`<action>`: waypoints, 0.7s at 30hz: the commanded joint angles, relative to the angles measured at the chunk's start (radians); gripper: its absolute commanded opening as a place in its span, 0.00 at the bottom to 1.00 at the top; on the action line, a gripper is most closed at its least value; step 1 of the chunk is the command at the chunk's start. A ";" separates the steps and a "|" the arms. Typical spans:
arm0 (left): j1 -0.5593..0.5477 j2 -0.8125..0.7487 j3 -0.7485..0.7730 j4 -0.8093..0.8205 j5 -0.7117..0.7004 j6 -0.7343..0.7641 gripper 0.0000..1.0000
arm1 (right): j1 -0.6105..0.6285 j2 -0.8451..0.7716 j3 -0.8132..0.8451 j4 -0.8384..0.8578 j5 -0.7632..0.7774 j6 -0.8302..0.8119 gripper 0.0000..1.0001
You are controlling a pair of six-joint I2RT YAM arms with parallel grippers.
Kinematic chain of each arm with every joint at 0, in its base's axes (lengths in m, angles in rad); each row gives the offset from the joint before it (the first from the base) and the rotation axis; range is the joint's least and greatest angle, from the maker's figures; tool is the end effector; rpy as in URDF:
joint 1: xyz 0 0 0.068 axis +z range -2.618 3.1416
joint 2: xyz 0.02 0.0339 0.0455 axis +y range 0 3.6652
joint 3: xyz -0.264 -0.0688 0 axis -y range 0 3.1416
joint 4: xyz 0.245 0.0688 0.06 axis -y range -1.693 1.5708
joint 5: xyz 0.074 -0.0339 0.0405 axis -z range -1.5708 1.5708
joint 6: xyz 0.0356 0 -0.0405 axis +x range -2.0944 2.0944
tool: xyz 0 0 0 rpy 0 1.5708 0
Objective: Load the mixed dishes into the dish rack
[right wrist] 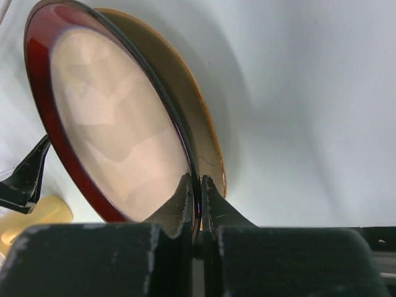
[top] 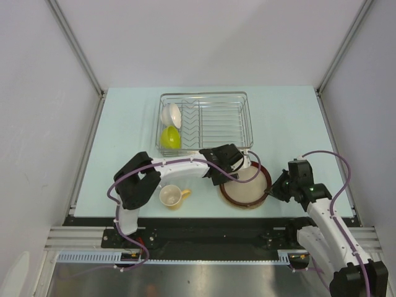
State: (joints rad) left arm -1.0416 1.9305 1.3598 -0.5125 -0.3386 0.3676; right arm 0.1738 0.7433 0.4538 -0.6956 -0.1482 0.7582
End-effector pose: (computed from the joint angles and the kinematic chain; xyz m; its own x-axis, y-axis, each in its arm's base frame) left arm 0.2131 -0.3410 0.1837 -0.1518 0.9311 -0.3317 0.8468 0.2957 0.4422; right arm 0.1349 0.0290 0.1887 -0.7688 0.5555 -0.3167 0.3818 0.7961 0.4694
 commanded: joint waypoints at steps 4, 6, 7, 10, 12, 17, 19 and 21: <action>-0.054 -0.166 0.038 -0.017 0.113 -0.036 1.00 | 0.016 -0.044 0.057 0.019 -0.120 -0.039 0.00; -0.051 -0.240 0.054 -0.078 0.124 -0.033 1.00 | 0.016 -0.047 0.068 0.001 -0.122 -0.063 0.00; -0.052 -0.261 0.061 -0.101 0.127 -0.030 1.00 | 0.018 -0.047 0.075 -0.007 -0.119 -0.074 0.00; -0.046 -0.370 0.111 -0.196 0.186 -0.022 1.00 | 0.018 -0.053 0.098 -0.024 -0.131 -0.114 0.00; -0.032 -0.432 0.156 -0.274 0.271 -0.018 1.00 | 0.035 -0.062 0.114 -0.024 -0.136 -0.117 0.00; 0.041 -0.465 0.225 -0.376 0.449 0.034 1.00 | 0.119 -0.091 0.195 -0.039 -0.097 -0.128 0.00; 0.096 -0.459 0.264 -0.399 0.545 0.039 0.98 | 0.171 -0.090 0.246 -0.045 -0.096 -0.145 0.00; 0.126 -0.443 0.300 -0.435 0.614 0.048 0.92 | 0.217 -0.081 0.302 -0.062 -0.062 -0.164 0.00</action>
State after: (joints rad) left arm -0.9852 1.4551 1.5986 -0.8364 0.0669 0.3794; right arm 0.3115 0.6838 0.5976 -0.8124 -0.1761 0.6247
